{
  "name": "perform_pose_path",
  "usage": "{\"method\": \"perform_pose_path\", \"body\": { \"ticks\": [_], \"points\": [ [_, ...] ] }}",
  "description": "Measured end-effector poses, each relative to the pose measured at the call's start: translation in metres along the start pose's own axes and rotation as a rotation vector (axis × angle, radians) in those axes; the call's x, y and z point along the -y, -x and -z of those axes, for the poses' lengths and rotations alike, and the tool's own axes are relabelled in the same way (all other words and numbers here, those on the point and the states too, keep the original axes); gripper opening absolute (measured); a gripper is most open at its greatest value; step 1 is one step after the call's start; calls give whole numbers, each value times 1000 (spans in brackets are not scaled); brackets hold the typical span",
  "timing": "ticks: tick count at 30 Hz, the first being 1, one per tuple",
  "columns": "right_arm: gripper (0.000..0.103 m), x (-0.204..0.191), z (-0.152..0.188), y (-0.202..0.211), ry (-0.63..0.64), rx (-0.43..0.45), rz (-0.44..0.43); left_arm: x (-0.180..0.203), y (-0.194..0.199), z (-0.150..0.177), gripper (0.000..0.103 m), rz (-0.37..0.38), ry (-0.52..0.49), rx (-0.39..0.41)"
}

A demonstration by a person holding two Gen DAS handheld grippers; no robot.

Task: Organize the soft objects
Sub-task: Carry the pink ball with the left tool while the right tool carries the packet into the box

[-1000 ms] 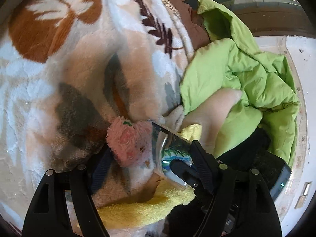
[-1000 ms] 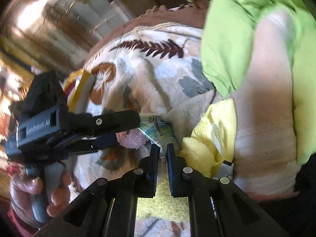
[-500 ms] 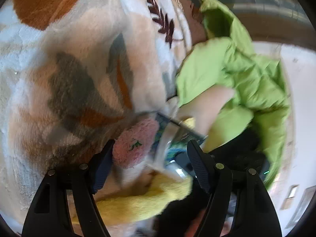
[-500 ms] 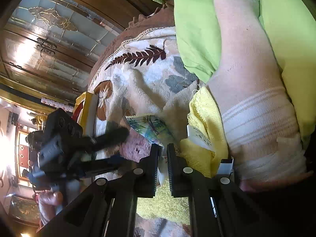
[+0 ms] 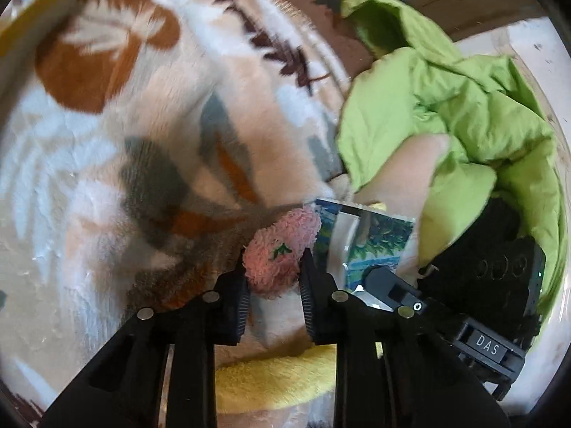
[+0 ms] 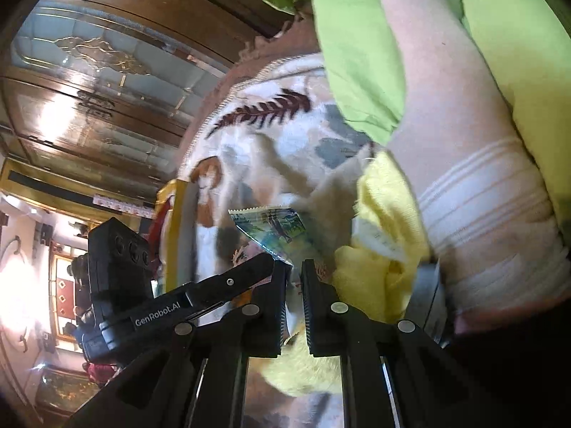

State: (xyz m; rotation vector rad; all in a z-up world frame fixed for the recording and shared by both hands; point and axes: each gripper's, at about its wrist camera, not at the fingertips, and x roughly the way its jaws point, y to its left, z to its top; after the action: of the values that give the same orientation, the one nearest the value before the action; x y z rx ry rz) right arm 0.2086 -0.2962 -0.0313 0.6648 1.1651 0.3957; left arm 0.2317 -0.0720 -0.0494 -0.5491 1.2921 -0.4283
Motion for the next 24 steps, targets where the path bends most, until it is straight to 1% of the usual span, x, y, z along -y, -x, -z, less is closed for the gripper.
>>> {"method": "perform_pose_path", "body": {
  "ticks": [3, 5, 8, 12, 16, 19, 20, 24],
  "points": [
    [8, -14, 4, 4, 4, 10, -45, 2, 19, 4, 22, -8, -25, 41],
    [7, -30, 6, 6, 37, 20, -53, 3, 39, 7, 22, -9, -46, 72],
    [8, -48, 8, 1, 52, 14, -80, -6, 66, 8, 22, -15, -44, 112],
    [8, -85, 12, -9, 97, 2, -114, -19, 107, 6, 22, -67, -57, 182],
    [8, -139, 10, -31, 175, -8, -141, -50, 159, 2, 22, -172, -63, 274],
    [8, -183, 8, -50, 262, -5, -114, -76, 188, -6, 22, -253, -44, 327],
    [8, -202, 5, -61, 306, -2, -85, -88, 198, -10, 22, -287, -34, 346],
    [8, -251, -1, -98, 422, 3, -2, -123, 216, -30, 22, -365, 6, 398]
  ]
}}
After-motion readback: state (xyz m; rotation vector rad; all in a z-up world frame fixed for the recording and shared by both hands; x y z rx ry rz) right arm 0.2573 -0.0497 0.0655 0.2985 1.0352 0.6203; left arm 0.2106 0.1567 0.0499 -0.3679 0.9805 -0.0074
